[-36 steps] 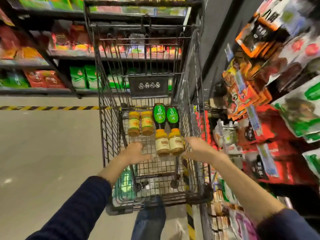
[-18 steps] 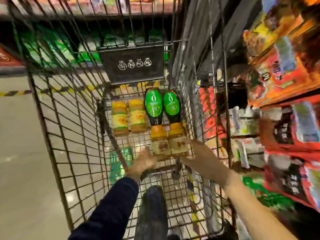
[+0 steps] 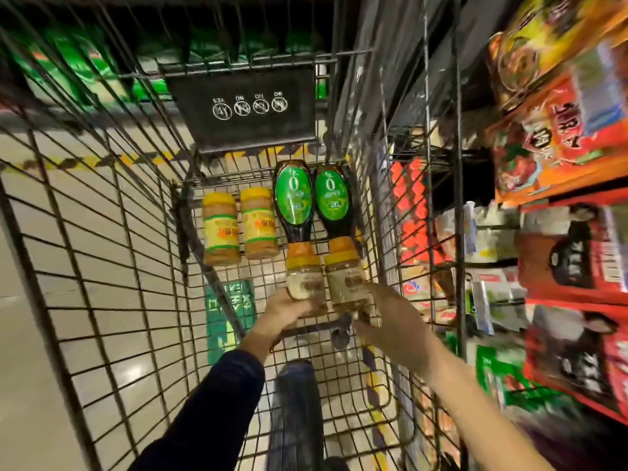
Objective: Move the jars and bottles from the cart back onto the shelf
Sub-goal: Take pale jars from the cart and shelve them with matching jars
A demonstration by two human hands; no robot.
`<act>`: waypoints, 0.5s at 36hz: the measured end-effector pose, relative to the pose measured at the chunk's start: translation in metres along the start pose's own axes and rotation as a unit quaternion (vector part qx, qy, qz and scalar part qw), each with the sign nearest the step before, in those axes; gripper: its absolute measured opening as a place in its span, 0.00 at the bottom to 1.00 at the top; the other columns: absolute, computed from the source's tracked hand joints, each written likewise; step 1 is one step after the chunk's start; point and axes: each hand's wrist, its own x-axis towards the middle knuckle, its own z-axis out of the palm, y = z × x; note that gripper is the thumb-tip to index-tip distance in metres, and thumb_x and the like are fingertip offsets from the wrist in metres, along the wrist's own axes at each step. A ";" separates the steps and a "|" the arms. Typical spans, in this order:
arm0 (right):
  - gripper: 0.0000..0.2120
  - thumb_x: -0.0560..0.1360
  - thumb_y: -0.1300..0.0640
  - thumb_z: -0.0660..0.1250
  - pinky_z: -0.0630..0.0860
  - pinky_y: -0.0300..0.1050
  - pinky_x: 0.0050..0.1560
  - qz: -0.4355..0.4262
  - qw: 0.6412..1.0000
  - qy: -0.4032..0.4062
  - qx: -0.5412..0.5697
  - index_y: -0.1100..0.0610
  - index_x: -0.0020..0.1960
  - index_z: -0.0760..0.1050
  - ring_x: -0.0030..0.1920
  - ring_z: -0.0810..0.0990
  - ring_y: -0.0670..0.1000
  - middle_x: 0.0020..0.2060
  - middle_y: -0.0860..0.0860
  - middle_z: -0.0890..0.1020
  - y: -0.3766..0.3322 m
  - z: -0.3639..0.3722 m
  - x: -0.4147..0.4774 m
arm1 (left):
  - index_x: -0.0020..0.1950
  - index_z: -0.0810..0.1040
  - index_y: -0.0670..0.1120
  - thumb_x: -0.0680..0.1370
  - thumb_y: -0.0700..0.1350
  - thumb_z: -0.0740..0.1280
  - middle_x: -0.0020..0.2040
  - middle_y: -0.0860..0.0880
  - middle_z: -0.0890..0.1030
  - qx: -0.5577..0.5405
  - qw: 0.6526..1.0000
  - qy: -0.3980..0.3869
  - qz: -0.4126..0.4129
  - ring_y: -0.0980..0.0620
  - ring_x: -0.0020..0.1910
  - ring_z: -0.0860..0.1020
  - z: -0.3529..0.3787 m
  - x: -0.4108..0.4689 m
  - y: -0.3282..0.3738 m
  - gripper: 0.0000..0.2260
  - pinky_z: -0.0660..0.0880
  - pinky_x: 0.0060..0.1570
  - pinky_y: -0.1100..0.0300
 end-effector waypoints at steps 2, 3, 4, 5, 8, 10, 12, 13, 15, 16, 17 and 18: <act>0.27 0.73 0.55 0.66 0.71 0.35 0.48 -0.003 1.000 0.003 0.001 0.52 0.71 0.64 0.48 0.76 0.46 0.55 0.49 0.78 0.003 0.002 0.002 | 0.59 0.78 0.42 0.67 0.40 0.76 0.49 0.49 0.80 -0.007 1.000 -0.001 0.003 0.53 0.51 0.78 -0.003 -0.001 0.002 0.21 0.74 0.45 0.70; 0.26 0.73 0.55 0.67 0.69 0.34 0.46 -0.007 1.000 0.004 0.004 0.53 0.70 0.65 0.48 0.75 0.45 0.55 0.49 0.78 0.003 0.002 0.002 | 0.58 0.78 0.43 0.66 0.42 0.77 0.50 0.50 0.80 -0.006 1.000 -0.001 -0.006 0.52 0.54 0.78 -0.006 -0.007 0.006 0.22 0.73 0.49 0.66; 0.25 0.73 0.55 0.67 0.68 0.32 0.46 -0.007 1.000 0.004 0.010 0.53 0.69 0.66 0.48 0.75 0.45 0.56 0.49 0.78 0.002 0.002 0.003 | 0.58 0.78 0.44 0.65 0.43 0.78 0.49 0.51 0.80 -0.008 1.000 0.001 -0.002 0.52 0.54 0.78 -0.009 -0.007 0.005 0.22 0.72 0.52 0.64; 0.24 0.73 0.56 0.67 0.68 0.31 0.46 -0.005 1.000 0.003 0.017 0.54 0.68 0.67 0.51 0.75 0.46 0.57 0.50 0.78 0.002 0.002 0.004 | 0.57 0.78 0.44 0.65 0.44 0.78 0.50 0.51 0.80 -0.005 1.000 -0.003 -0.010 0.52 0.55 0.78 -0.013 -0.014 0.008 0.23 0.72 0.54 0.63; 0.26 0.73 0.58 0.68 0.70 0.39 0.57 0.025 0.999 -0.006 0.028 0.56 0.69 0.66 0.61 0.74 0.52 0.61 0.52 0.76 0.002 0.004 0.007 | 0.58 0.78 0.45 0.61 0.50 0.80 0.54 0.50 0.81 -0.022 1.000 -0.018 0.001 0.51 0.57 0.78 -0.023 -0.025 0.007 0.28 0.72 0.57 0.61; 0.25 0.72 0.60 0.69 0.71 0.40 0.55 0.037 0.998 -0.003 0.044 0.56 0.68 0.68 0.60 0.75 0.52 0.60 0.53 0.77 0.002 0.008 0.010 | 0.59 0.78 0.47 0.61 0.51 0.79 0.55 0.50 0.82 -0.026 0.999 -0.019 0.003 0.52 0.58 0.77 -0.030 -0.039 0.012 0.28 0.70 0.57 0.62; 0.23 0.70 0.61 0.70 0.70 0.38 0.48 0.051 0.997 0.001 0.049 0.57 0.64 0.71 0.56 0.78 0.52 0.56 0.53 0.79 0.005 0.014 0.015 | 0.57 0.77 0.51 0.63 0.51 0.78 0.55 0.52 0.81 -0.032 0.999 -0.013 0.009 0.52 0.59 0.76 -0.038 -0.056 0.020 0.24 0.70 0.61 0.59; 0.22 0.70 0.61 0.70 0.69 0.36 0.47 0.064 0.997 0.005 0.049 0.57 0.63 0.72 0.55 0.78 0.52 0.54 0.53 0.80 0.006 0.017 0.018 | 0.56 0.75 0.53 0.63 0.51 0.78 0.54 0.54 0.80 -0.033 0.999 -0.017 0.010 0.53 0.59 0.75 -0.042 -0.066 0.024 0.24 0.69 0.62 0.59; 0.21 0.69 0.59 0.72 0.69 0.36 0.48 0.087 0.995 0.017 0.054 0.58 0.61 0.74 0.54 0.79 0.53 0.54 0.54 0.81 0.009 0.023 0.028 | 0.57 0.75 0.52 0.58 0.56 0.78 0.53 0.55 0.80 -0.029 0.999 -0.027 0.037 0.53 0.58 0.75 -0.053 -0.088 0.034 0.30 0.68 0.57 0.60; 0.20 0.69 0.58 0.72 0.70 0.37 0.48 0.096 0.994 0.026 0.054 0.58 0.60 0.74 0.54 0.79 0.54 0.53 0.55 0.81 0.010 0.025 0.034 | 0.58 0.76 0.51 0.54 0.60 0.78 0.53 0.54 0.81 -0.016 0.998 -0.026 0.050 0.53 0.58 0.76 -0.058 -0.099 0.039 0.35 0.68 0.55 0.60; 0.19 0.70 0.58 0.72 0.71 0.39 0.48 0.104 0.992 0.038 0.053 0.59 0.60 0.74 0.54 0.79 0.54 0.53 0.55 0.81 0.010 0.027 0.039 | 0.58 0.76 0.51 0.52 0.61 0.77 0.52 0.54 0.82 -0.010 0.998 -0.028 0.059 0.55 0.56 0.77 -0.063 -0.106 0.041 0.36 0.68 0.54 0.60; 0.18 0.71 0.58 0.71 0.71 0.39 0.48 0.115 0.991 0.051 0.054 0.60 0.59 0.74 0.53 0.79 0.54 0.51 0.54 0.81 0.010 0.029 0.044 | 0.57 0.77 0.51 0.53 0.61 0.77 0.51 0.56 0.82 -0.006 0.997 -0.024 0.070 0.57 0.54 0.78 -0.068 -0.118 0.047 0.35 0.69 0.52 0.60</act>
